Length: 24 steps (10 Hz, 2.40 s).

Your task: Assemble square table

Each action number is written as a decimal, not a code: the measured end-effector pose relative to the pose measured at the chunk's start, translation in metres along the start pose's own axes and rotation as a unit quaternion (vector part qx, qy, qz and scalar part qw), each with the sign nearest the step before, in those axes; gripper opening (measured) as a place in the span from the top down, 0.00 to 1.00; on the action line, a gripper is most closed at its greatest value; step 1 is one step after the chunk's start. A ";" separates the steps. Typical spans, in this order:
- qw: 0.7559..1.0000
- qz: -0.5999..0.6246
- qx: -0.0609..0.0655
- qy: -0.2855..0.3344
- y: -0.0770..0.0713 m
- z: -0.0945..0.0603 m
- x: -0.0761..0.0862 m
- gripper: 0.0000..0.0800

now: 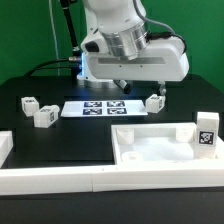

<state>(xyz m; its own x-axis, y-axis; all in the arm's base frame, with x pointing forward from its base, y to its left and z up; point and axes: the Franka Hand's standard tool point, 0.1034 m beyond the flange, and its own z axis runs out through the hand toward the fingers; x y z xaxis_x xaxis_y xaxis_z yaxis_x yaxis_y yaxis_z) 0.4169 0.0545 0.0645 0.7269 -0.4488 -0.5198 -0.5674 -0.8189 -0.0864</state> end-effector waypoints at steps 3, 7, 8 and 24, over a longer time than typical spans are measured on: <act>0.996 0.019 -0.030 -0.079 0.016 0.045 -0.027 0.19; 0.997 0.020 -0.026 -0.076 0.016 0.040 -0.019 0.19; 0.996 0.026 -0.020 -0.081 0.013 0.045 -0.023 0.19; 0.989 0.045 0.005 -0.140 0.030 0.101 -0.058 0.42</act>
Offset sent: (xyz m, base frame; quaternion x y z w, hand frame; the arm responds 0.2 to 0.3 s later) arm 0.0000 0.0000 0.0000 0.0000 -0.0650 0.0000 0.9979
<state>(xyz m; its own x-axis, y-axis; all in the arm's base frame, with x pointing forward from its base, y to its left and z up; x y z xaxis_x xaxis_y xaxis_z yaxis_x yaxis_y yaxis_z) 0.3185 0.0916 0.0065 0.5378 -0.4023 -0.7409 -0.6296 -0.7761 -0.0356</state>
